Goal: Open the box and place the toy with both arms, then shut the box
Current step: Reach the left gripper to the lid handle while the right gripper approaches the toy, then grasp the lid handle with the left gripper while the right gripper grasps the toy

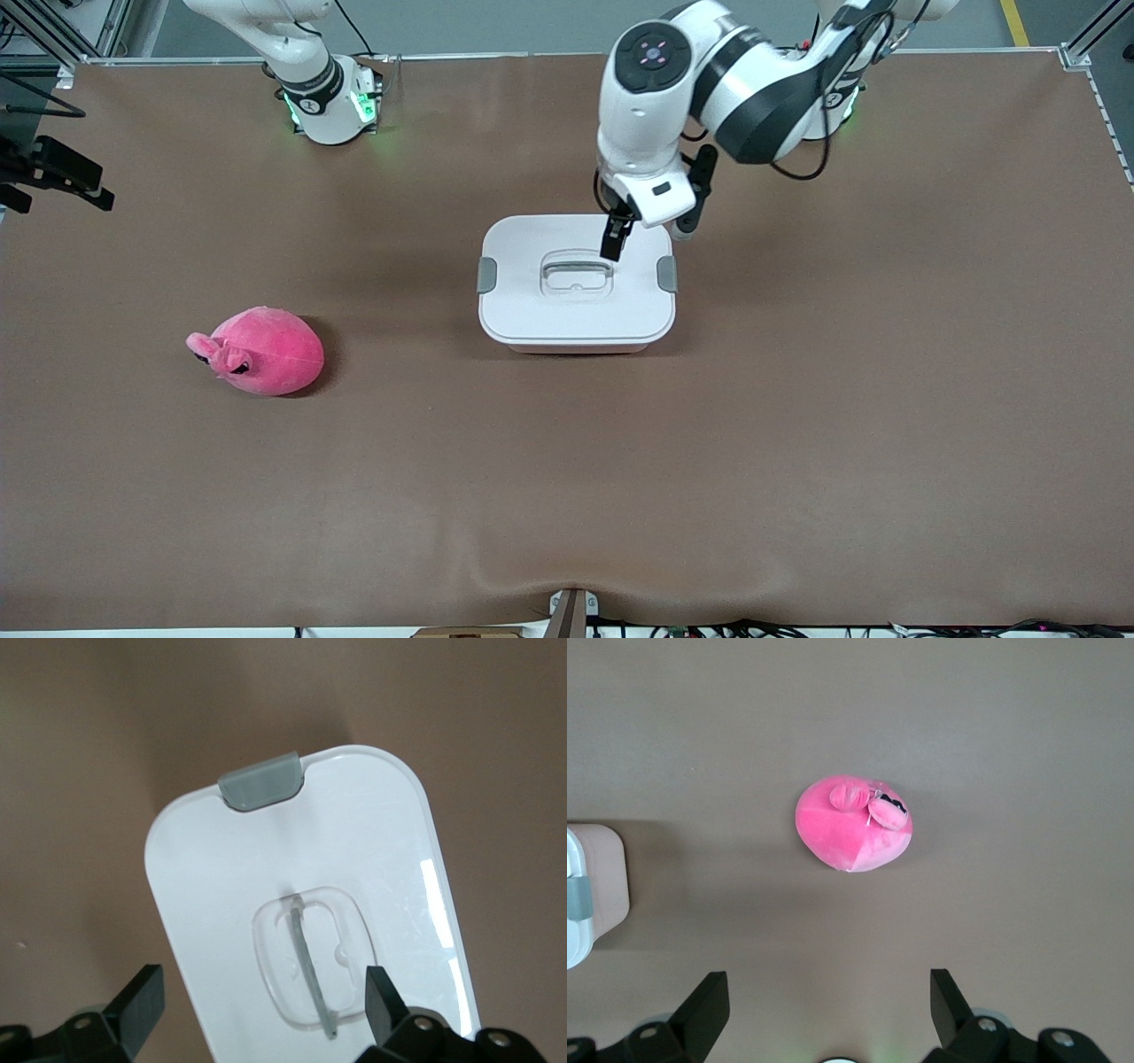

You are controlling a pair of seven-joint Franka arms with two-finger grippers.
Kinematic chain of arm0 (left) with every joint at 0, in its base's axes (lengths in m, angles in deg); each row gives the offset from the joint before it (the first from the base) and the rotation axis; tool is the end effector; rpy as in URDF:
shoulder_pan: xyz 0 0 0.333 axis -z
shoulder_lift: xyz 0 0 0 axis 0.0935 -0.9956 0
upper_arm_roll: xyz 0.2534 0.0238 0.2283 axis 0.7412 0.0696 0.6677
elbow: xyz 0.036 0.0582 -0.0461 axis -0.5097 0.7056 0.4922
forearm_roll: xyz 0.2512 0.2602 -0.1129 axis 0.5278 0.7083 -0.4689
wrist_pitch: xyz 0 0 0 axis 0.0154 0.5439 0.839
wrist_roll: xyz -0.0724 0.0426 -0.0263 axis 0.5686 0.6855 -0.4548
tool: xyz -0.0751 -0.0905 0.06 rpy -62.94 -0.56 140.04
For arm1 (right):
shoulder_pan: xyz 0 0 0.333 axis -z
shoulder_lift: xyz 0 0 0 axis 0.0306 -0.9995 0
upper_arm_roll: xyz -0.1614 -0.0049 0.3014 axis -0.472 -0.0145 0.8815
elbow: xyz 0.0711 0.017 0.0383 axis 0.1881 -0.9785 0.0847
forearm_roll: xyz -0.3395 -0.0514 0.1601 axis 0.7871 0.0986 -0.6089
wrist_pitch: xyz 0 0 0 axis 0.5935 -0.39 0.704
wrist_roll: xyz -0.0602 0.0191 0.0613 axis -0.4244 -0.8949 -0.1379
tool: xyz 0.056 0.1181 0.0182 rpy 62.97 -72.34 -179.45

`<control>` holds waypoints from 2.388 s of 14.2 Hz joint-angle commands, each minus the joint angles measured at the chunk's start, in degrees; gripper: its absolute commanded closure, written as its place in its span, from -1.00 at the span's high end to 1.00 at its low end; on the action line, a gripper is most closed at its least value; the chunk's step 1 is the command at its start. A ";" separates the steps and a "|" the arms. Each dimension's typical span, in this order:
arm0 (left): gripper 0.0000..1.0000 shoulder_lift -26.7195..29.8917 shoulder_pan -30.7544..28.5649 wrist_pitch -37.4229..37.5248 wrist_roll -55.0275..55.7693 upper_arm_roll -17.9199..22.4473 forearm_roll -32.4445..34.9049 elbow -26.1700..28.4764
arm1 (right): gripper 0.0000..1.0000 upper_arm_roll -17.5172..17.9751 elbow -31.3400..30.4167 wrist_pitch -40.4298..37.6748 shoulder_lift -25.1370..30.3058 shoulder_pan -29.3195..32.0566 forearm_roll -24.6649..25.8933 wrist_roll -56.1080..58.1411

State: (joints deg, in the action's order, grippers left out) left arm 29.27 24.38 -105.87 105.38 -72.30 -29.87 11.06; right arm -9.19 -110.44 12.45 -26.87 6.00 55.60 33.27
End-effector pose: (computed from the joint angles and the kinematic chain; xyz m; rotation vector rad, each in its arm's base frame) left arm 0.4463 -0.4544 0.4514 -2.4891 -1.8853 0.0551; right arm 0.5180 -0.0258 0.6588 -3.1251 -0.0215 0.0509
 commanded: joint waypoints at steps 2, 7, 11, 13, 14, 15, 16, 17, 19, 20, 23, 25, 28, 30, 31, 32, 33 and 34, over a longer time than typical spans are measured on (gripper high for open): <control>0.92 -3.39 2.07 -3.12 10.33 -0.12 4.25 -1.37 | 1.00 -0.09 -3.92 4.95 -0.51 -0.38 -0.39 -0.46; 0.73 -7.78 5.15 -6.21 21.50 -0.03 10.84 -1.37 | 1.00 -0.09 -6.20 11.01 -5.51 -2.13 -0.22 -1.07; 0.57 -9.37 6.12 -7.96 24.50 -0.03 12.35 -1.46 | 1.00 -0.18 -12.44 18.39 -7.36 -5.03 -0.13 -1.25; 0.48 -9.64 6.03 -8.23 24.60 -0.03 12.43 -1.45 | 1.00 -0.18 -15.08 22.69 -8.85 -4.42 -0.04 -0.99; 0.44 -9.81 6.12 -8.32 24.68 -0.03 12.78 -1.45 | 1.00 -0.35 -15.70 24.10 -10.34 -4.24 0.13 -1.07; 0.41 -10.16 6.12 -8.49 25.03 -0.12 13.57 -1.54 | 1.00 -0.35 -15.70 24.55 -12.18 -3.98 0.48 -1.16; 0.38 -10.34 6.12 -9.10 25.82 -0.03 13.84 -1.46 | 1.00 -0.53 -15.62 25.08 -13.59 -3.72 0.57 -1.16; 0.36 -10.60 6.12 -9.80 26.00 -0.03 13.84 -1.45 | 1.00 -0.62 -15.62 25.96 -14.82 -3.11 0.58 -1.25; 0.29 -11.13 6.20 -10.16 26.53 -0.03 13.84 -1.46 | 1.00 -0.62 -15.97 28.15 -16.85 -2.40 0.75 -2.13; 0.24 -11.13 6.55 -10.16 26.62 -0.03 13.84 -1.54 | 1.00 -0.62 -16.66 29.73 -16.86 -2.05 0.93 -1.96; 0.05 -11.75 6.73 -10.34 26.62 0.06 13.84 -1.54 | 0.78 -0.53 -16.58 32.02 -18.70 -1.78 1.10 -2.22; -0.08 -11.75 7.00 -10.34 26.62 0.06 13.84 -1.54 | 0.43 -0.53 -16.06 31.85 -19.49 -1.69 0.84 -2.39; -0.48 -11.75 7.00 -10.34 26.79 0.06 13.75 -1.54 | 0.08 -0.53 -16.32 31.59 -20.20 -1.69 0.84 -2.39; -0.67 -11.66 7.00 -10.34 27.06 0.06 13.84 -1.54 | 0.03 -0.53 -16.50 31.33 -20.37 -0.82 0.66 -2.39; -0.78 -11.66 7.00 -10.34 27.06 0.06 13.84 -1.54 | 0.02 -0.53 -16.50 31.67 -20.46 -0.64 0.66 -2.39; -0.95 -11.66 7.00 -10.34 27.06 0.06 13.84 -1.54 | 0.02 -0.53 -16.41 32.03 -20.81 -0.64 0.66 -2.39; -1.00 -11.57 7.00 -10.34 26.97 0.06 13.84 -1.54 | 0.00 -0.53 -16.32 32.29 -21.25 -0.64 0.66 -2.39; -1.00 -11.49 7.00 -10.34 26.97 0.06 13.84 -1.54 | -0.05 -0.53 -16.32 32.81 -21.34 -0.64 0.66 -2.39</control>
State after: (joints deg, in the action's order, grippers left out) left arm 18.15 30.90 -116.32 130.96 -72.16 -17.15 10.28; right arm -10.46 -126.53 44.18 -47.90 4.55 55.93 31.73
